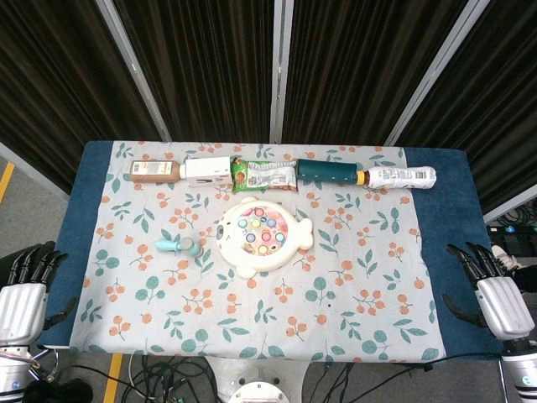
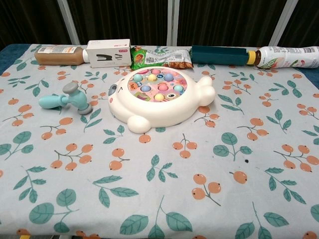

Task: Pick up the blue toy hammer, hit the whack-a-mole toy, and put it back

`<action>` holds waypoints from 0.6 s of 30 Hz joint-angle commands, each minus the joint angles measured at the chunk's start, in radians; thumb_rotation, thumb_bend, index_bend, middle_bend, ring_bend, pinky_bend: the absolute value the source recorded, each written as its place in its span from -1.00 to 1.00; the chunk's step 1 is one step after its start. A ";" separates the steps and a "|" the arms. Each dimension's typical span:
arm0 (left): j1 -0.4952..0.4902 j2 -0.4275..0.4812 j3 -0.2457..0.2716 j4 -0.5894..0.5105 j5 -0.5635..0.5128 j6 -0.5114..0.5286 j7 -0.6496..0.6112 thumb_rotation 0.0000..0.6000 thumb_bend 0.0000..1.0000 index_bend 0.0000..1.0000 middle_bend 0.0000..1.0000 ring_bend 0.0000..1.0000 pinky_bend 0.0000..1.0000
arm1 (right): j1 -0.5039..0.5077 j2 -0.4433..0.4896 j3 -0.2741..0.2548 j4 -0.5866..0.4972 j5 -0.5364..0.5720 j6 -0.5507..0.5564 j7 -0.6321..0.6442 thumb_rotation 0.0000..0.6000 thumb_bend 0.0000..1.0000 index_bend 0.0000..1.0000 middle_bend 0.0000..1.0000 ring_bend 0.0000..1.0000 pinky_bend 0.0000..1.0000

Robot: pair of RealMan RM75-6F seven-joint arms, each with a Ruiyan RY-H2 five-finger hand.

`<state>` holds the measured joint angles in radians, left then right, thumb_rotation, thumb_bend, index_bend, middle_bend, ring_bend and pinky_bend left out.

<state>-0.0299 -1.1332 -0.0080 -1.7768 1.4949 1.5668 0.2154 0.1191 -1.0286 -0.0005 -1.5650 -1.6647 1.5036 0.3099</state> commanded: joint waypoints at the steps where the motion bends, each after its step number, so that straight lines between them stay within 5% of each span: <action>1: 0.000 -0.001 -0.001 0.001 0.001 -0.002 0.001 1.00 -0.51 -0.65 -0.70 -1.00 -0.95 | 0.002 0.000 -0.001 -0.001 0.000 -0.004 -0.001 1.00 -0.56 -0.87 -0.67 -1.00 -1.00; 10: -0.061 0.026 -0.029 0.010 0.012 -0.077 -0.006 1.00 -0.52 -0.64 -0.70 -1.00 -0.95 | -0.006 0.009 -0.001 0.001 -0.007 0.020 -0.003 1.00 -0.56 -0.87 -0.67 -1.00 -1.00; 18: -0.285 0.040 -0.119 0.046 -0.004 -0.350 -0.058 1.00 -0.53 -0.53 -0.70 -1.00 -0.93 | -0.018 0.028 -0.003 -0.010 -0.027 0.055 -0.021 1.00 -0.56 -0.87 -0.67 -1.00 -1.00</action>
<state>-0.2279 -1.0961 -0.0886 -1.7516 1.5066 1.3233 0.1912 0.1012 -1.0011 -0.0034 -1.5747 -1.6908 1.5579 0.2892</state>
